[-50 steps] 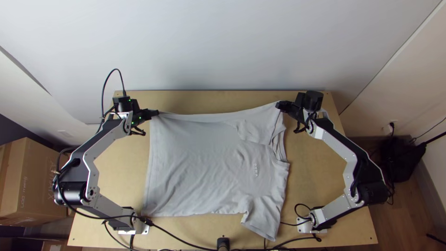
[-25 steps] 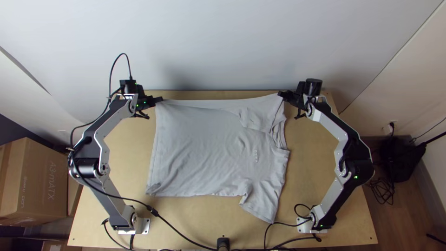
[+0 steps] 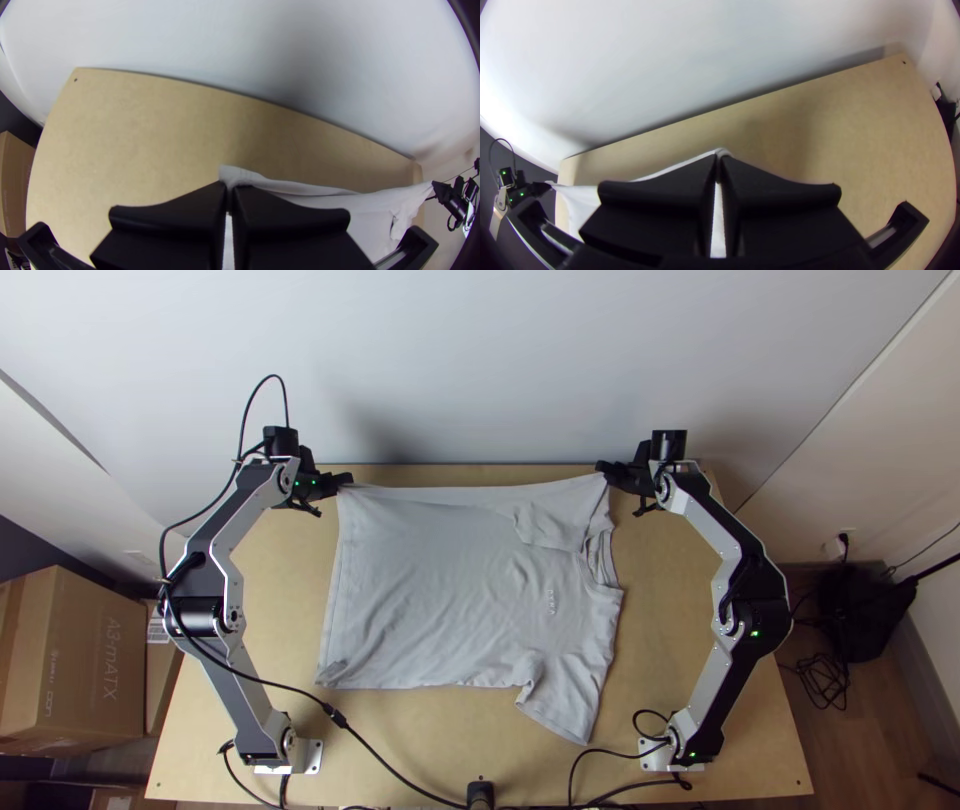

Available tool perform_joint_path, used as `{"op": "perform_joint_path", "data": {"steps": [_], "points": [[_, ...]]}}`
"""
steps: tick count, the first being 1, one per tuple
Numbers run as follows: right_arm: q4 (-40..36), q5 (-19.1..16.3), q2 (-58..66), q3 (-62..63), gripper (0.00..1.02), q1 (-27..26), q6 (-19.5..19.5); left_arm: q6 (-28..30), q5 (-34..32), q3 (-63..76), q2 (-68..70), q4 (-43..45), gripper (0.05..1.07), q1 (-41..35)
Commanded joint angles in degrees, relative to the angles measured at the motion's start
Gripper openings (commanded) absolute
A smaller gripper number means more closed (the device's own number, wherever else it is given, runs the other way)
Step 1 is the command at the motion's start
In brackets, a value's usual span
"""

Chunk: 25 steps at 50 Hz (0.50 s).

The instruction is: Fold the t-shirt

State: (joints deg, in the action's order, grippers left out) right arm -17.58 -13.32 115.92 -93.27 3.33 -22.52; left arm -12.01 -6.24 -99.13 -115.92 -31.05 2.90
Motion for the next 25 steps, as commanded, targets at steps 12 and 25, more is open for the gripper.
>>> {"op": "perform_joint_path", "data": {"steps": [12,25], "points": [[-6.2,0.5,-5.6,0.3,0.02,0.9,-1.4,0.1,-3.0,0.9,3.7,-4.9,0.08,1.2],[-8.8,0.4,-11.4,5.5,0.02,1.6,-1.5,0.8,-4.1,7.8,8.3,-4.7,0.08,2.2]]}}
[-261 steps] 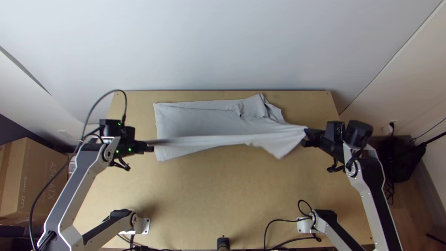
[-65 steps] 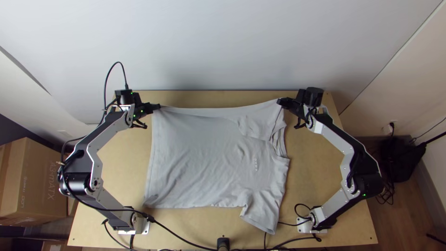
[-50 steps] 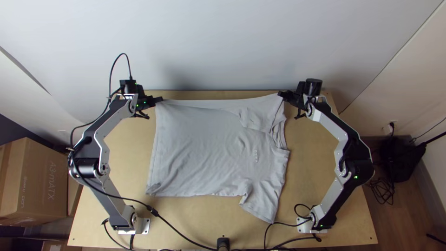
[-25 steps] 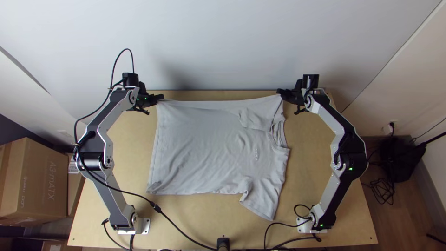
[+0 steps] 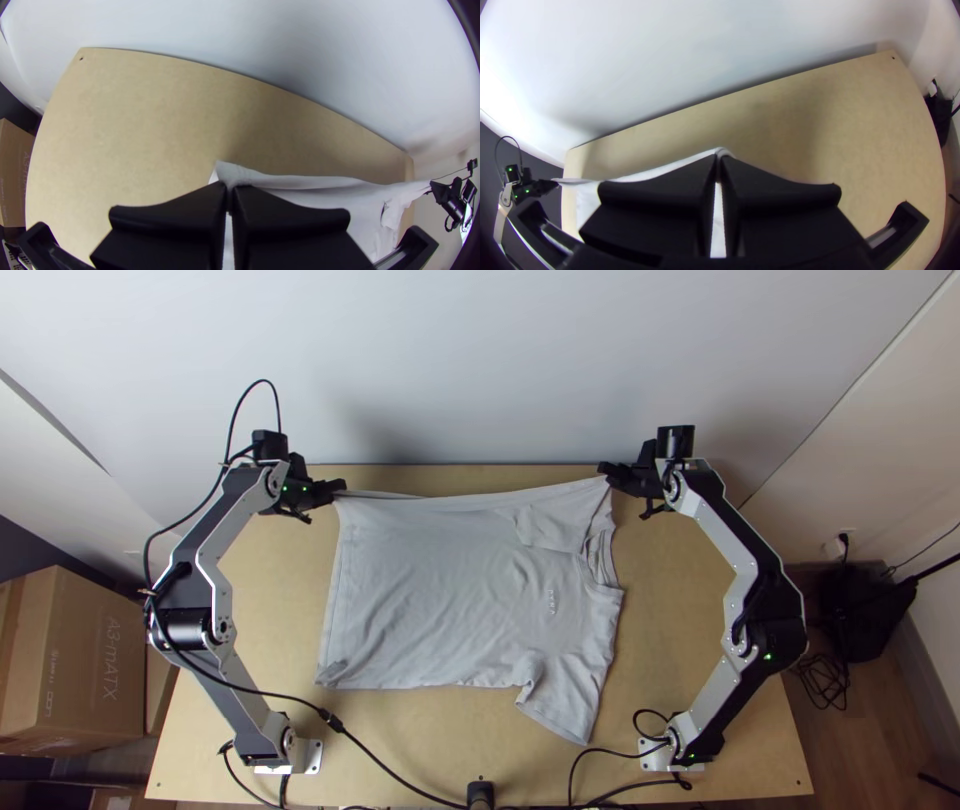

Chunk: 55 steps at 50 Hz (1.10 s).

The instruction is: Fold the t-shirt

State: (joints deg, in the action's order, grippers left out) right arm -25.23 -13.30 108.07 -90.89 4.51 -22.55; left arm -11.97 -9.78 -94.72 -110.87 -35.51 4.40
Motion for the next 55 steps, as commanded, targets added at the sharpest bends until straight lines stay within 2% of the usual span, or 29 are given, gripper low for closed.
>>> {"op": "perform_joint_path", "data": {"steps": [1,21,36,52,53,54,55], "points": [[-1.1,0.4,-3.9,3.6,0.02,0.4,-1.4,0.7,-0.7,4.0,3.6,-0.3,0.08,0.8],[-2.1,0.4,-12.4,17.2,0.02,0.5,-1.4,0.6,-0.9,14.3,10.2,1.4,0.08,1.7],[-1.2,0.5,-16.9,27.6,0.02,2.8,-2.4,-0.3,-0.9,24.0,14.7,4.2,0.08,0.2],[3.2,3.8,-18.3,35.2,0.02,1.6,-3.8,-1.7,-0.9,33.8,18.3,7.9,0.09,-1.0],[3.2,4.4,-18.5,35.4,0.02,1.5,-3.8,-1.7,-0.9,34.2,18.5,7.8,0.10,-1.1],[3.2,5.1,-18.6,35.8,0.02,1.4,-3.8,-1.6,-0.9,34.5,18.7,7.8,0.16,-1.2],[3.2,5.8,-18.9,36.0,0.06,1.4,-3.8,-1.6,-0.9,34.9,18.9,7.8,0.27,-1.2]]}}
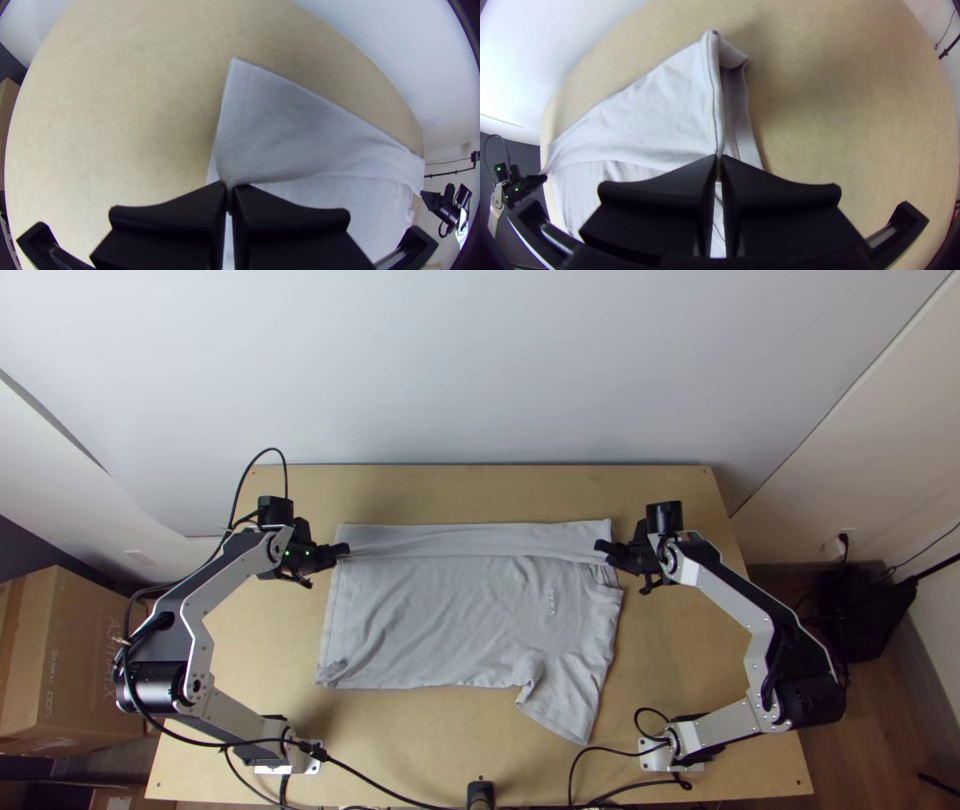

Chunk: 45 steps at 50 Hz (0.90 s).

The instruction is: Fold the t-shirt

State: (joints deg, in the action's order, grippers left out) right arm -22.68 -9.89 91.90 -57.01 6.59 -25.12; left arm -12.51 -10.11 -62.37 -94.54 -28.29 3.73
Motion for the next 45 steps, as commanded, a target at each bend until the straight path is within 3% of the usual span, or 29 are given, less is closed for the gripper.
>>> {"op": "perform_joint_path", "data": {"steps": [1,4,5,6,8,13,23,33,36,38,42,45], "points": [[0.6,3.0,-3.0,2.5,0.14,-0.8,-1.2,-1.0,-0.5,2.8,2.9,0.6,0.41,-0.5],[0.5,3.5,-5.1,4.0,0.52,-0.9,-1.2,-0.5,-0.5,3.3,3.6,-0.7,0.93,-0.6],[0.5,3.5,-5.9,4.5,0.62,-0.9,-1.2,-0.3,-0.4,3.3,3.8,-1.6,1.04,-0.6],[0.5,3.6,-7.1,5.2,0.72,-0.9,-1.2,-0.2,-0.4,3.3,4.1,-2.1,1.03,-0.6],[0.4,3.6,-9.6,6.1,0.78,-1.1,-1.2,-0.2,-0.4,3.6,5.2,-2.5,1.03,-0.5],[-0.8,3.6,-17.4,8.7,0.85,-1.2,-1.1,0.0,-0.4,4.5,8.0,-3.0,1.03,0.5],[-13.5,3.5,-28.6,9.2,0.99,-1.6,-1.4,1.8,-0.6,4.4,14.7,-6.7,1.03,2.6],[-31.5,1.9,-34.6,10.3,0.98,-0.4,-2.6,3.5,-2.5,0.1,22.2,-15.5,1.03,3.0],[-34.6,1.9,-37.6,12.9,0.98,-0.6,-6.7,4.0,-2.5,-1.4,23.6,-17.8,1.03,3.3],[-35.3,1.9,-39.9,14.9,0.98,-0.5,-7.3,4.5,-2.6,-2.1,24.5,-19.0,1.03,3.3],[-38.9,0.8,-41.7,16.9,0.78,2.5,-8.3,6.2,-2.6,-2.0,25.8,-19.6,1.03,4.1],[-40.1,0.4,-41.4,18.4,0.69,5.0,-9.9,6.7,-2.9,-1.7,25.7,-19.7,1.03,5.1]]}}
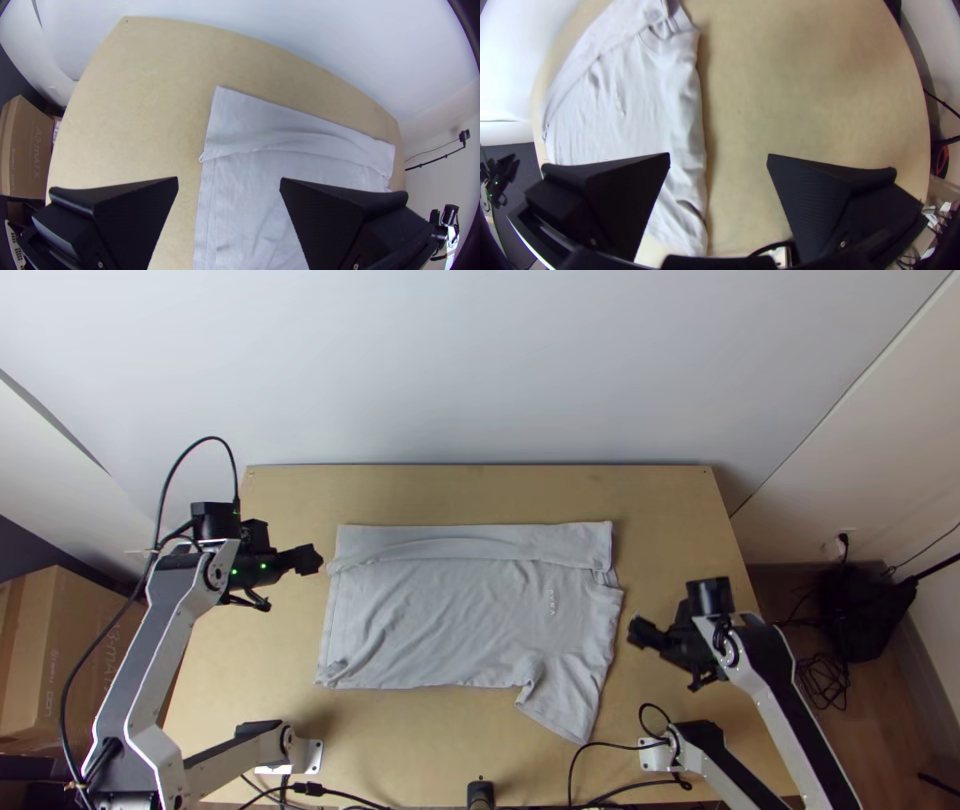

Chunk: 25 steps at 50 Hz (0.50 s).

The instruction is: Fold the t-shirt

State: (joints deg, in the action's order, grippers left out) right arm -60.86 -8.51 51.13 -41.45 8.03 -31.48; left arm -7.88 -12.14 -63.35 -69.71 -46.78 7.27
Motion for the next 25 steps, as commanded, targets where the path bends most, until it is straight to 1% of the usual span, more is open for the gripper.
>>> {"op": "perform_joint_path", "data": {"steps": [1,4,8,9,10,11,12,14,17,22,23,25], "points": [[-2.2,-1.1,-0.6,3.5,0.67,5.2,-3.9,2.3,-1.0,-0.6,0.8,-1.2,1.03,1.7],[-2.4,-1.4,-0.5,5.2,0.67,9.5,-6.6,2.5,-1.1,-0.4,1.0,-1.4,1.03,1.7],[-3.0,-2.6,0.1,6.8,0.68,15.1,-7.9,2.4,-1.1,-0.4,1.2,-1.6,1.03,1.6],[-3.0,-2.6,0.0,7.0,0.75,16.2,-8.9,2.4,-1.2,-0.4,1.2,-1.6,1.03,1.5],[-3.1,-3.0,-0.2,7.3,0.84,17.3,-9.3,2.3,-1.2,-0.4,1.3,-1.6,1.03,1.3],[-3.0,-3.4,-0.5,7.4,0.89,18.7,-9.6,2.2,-1.2,-0.4,1.2,-1.6,1.03,1.0],[-2.5,-3.4,-0.6,7.5,0.90,19.7,-9.9,2.0,-1.2,-0.5,1.2,-1.6,1.03,0.9],[-1.0,-3.4,-0.6,7.8,0.90,21.4,-10.3,1.6,-1.2,-0.5,1.3,-1.6,1.03,0.7],[0.4,-3.4,0.0,8.0,0.90,21.9,-10.1,1.2,-1.2,-0.4,1.5,-1.6,1.03,0.4],[0.9,-3.4,2.1,8.2,0.89,22.5,-10.9,1.0,-1.1,-0.2,1.9,-1.6,1.03,0.1],[0.9,-3.4,2.6,8.3,0.88,22.6,-11.0,1.0,-1.1,-0.2,2.0,-1.7,1.03,0.1],[0.9,-3.5,3.4,8.6,0.80,23.1,-11.0,1.0,-1.1,-0.2,2.1,-1.7,1.03,0.1]]}}
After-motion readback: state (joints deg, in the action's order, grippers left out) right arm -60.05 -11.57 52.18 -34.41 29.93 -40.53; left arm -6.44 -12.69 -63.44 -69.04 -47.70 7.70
